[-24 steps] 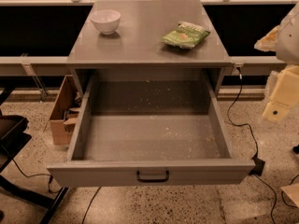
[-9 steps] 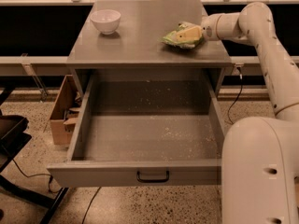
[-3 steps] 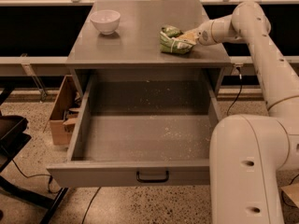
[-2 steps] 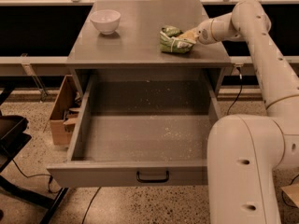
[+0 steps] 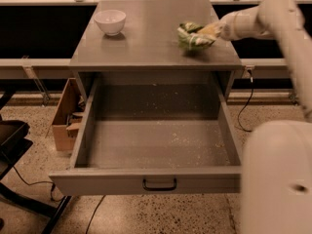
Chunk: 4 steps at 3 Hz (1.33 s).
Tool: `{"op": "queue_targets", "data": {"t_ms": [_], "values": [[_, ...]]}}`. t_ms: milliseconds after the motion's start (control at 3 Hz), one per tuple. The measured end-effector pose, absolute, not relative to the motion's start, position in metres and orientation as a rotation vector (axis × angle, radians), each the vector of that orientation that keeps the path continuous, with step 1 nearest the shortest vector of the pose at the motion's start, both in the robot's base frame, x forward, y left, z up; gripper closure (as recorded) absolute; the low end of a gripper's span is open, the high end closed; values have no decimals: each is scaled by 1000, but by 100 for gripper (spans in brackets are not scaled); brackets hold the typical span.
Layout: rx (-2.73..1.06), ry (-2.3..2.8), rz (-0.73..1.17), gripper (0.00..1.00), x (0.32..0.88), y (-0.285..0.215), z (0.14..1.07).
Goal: Place green jalapeno chip bag into top drawer
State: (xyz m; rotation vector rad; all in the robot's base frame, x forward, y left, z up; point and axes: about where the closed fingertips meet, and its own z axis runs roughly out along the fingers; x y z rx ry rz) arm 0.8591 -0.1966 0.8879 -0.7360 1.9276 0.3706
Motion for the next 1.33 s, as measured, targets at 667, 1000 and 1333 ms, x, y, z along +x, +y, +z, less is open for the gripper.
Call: {"op": "queue_targets", "data": {"t_ms": [667,1000,1333], "values": [[-697,1559,-71,100,682,-292,1095],[-833,1680,-10,100,638,-261,1007],[-941,1767,161,100,645,-230,917]]}}
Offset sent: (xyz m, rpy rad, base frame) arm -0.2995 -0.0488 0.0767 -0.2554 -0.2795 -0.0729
